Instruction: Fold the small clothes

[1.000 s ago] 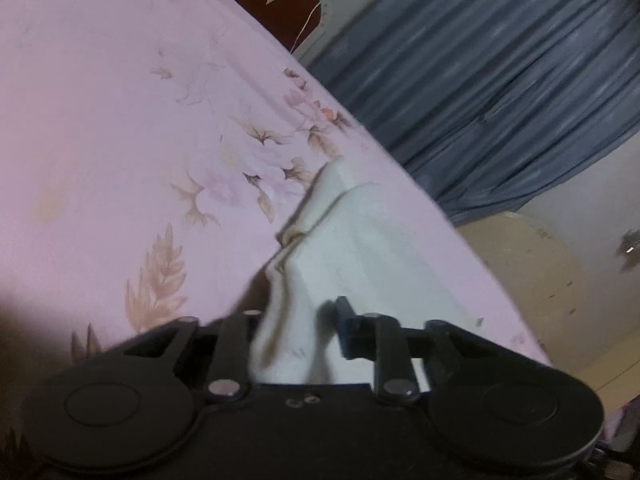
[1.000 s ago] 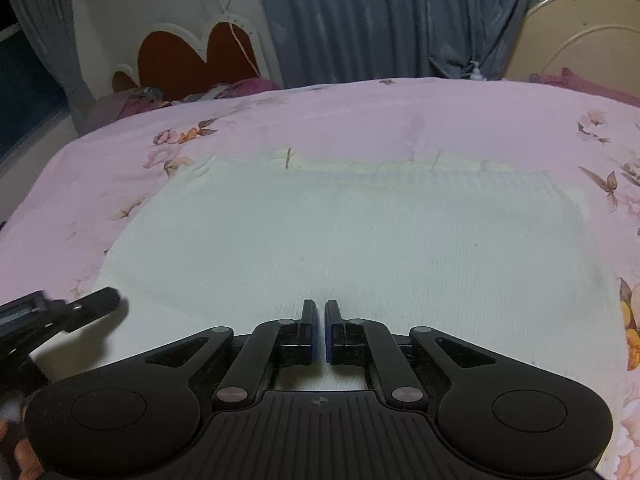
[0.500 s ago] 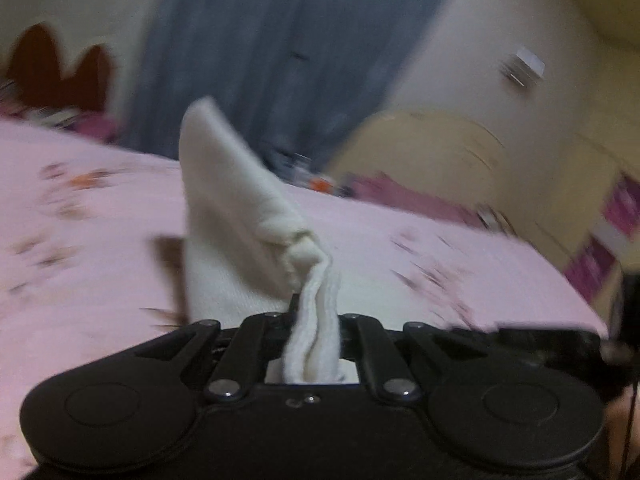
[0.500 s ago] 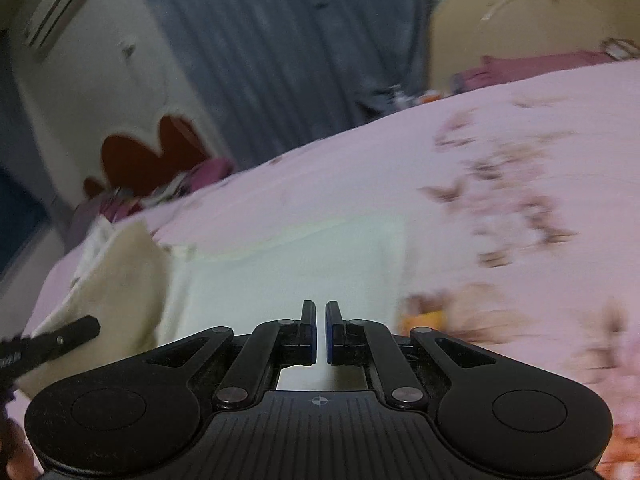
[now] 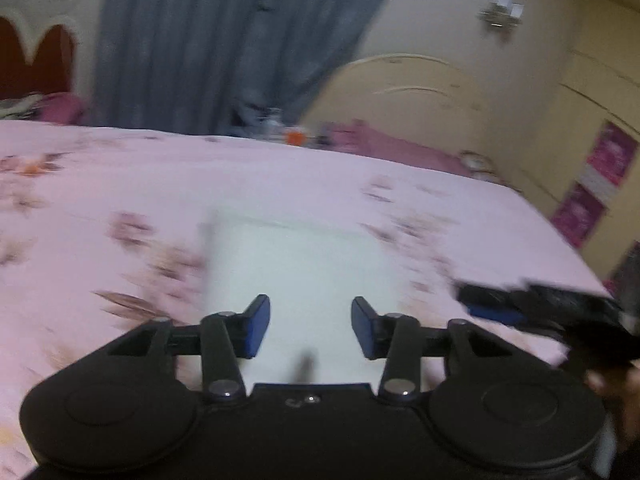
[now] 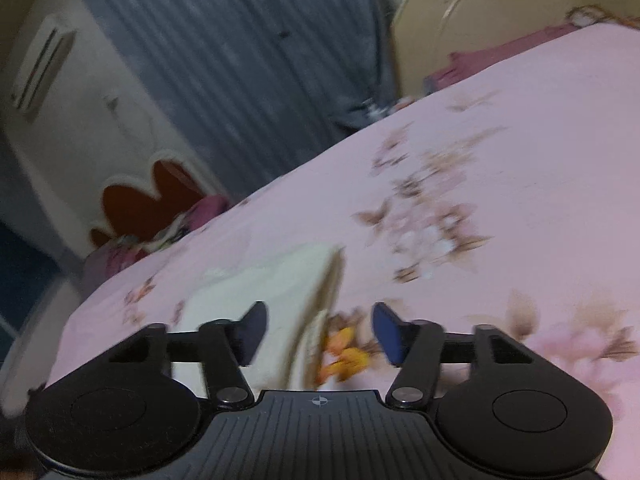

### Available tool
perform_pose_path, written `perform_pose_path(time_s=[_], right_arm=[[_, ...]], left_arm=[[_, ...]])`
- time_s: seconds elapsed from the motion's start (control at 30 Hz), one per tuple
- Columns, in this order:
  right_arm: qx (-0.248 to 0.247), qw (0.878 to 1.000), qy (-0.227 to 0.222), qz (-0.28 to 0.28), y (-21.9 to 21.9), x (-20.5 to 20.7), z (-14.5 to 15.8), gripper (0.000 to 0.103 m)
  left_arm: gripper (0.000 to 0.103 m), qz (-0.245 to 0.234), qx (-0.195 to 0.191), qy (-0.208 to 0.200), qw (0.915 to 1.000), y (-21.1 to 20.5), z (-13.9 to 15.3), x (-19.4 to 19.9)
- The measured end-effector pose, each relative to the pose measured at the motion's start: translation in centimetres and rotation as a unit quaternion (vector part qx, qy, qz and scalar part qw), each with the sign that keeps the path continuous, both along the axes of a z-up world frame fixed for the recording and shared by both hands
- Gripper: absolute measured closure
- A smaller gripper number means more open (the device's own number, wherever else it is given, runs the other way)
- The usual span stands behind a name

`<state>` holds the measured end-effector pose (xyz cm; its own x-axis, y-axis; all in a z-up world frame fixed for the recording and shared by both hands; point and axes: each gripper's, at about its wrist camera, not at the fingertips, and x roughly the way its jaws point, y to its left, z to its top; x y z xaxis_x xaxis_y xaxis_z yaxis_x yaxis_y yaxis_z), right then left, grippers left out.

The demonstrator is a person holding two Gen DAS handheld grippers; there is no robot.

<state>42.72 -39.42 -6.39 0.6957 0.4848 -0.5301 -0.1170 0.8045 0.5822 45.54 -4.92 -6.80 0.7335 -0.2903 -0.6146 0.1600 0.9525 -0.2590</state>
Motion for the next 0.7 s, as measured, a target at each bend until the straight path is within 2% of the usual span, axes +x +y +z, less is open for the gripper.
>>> perform_pose_path(time_s=[0.07, 0.1, 0.2, 0.33, 0.6, 0.67, 0.7], right_arm=[[-0.007, 1.000, 0.006, 0.020, 1.8, 0.5, -0.2, 0.052], [-0.010, 0.999, 0.012, 0.030, 2.7, 0.9, -0.5, 0.058], [-0.018, 0.998, 0.035, 0.051, 4.7, 1.7, -1.7, 0.068], [-0.039, 0.995, 0.066, 0.056, 6.4, 2.6, -3.3, 0.068], [-0.103, 0.991, 0.059, 0.065, 8.3, 3.7, -3.2, 0.069], [-0.119, 0.989, 0.050, 0.077, 8.8, 4.4, -3.0, 0.088], [-0.133, 0.987, 0.037, 0.077, 9.0, 4.6, -2.4, 0.088]], left_arm=[[0.075, 0.022, 0.000, 0.016, 0.9996, 2.5, -1.0, 1.3], [0.077, 0.026, -0.002, 0.021, 0.9994, 3.0, -1.1, 1.9], [0.080, 0.010, -0.019, 0.031, 0.9993, 4.3, -2.2, 2.7], [0.077, -0.018, -0.018, 0.061, 0.9978, 4.3, -4.5, 3.4], [0.077, -0.025, -0.054, 0.054, 0.9967, 4.8, -6.0, 3.1], [0.080, -0.027, -0.057, 0.049, 0.9968, 4.6, -5.4, 3.0], [0.080, -0.034, -0.061, 0.039, 0.9968, 4.4, -5.0, 2.9]])
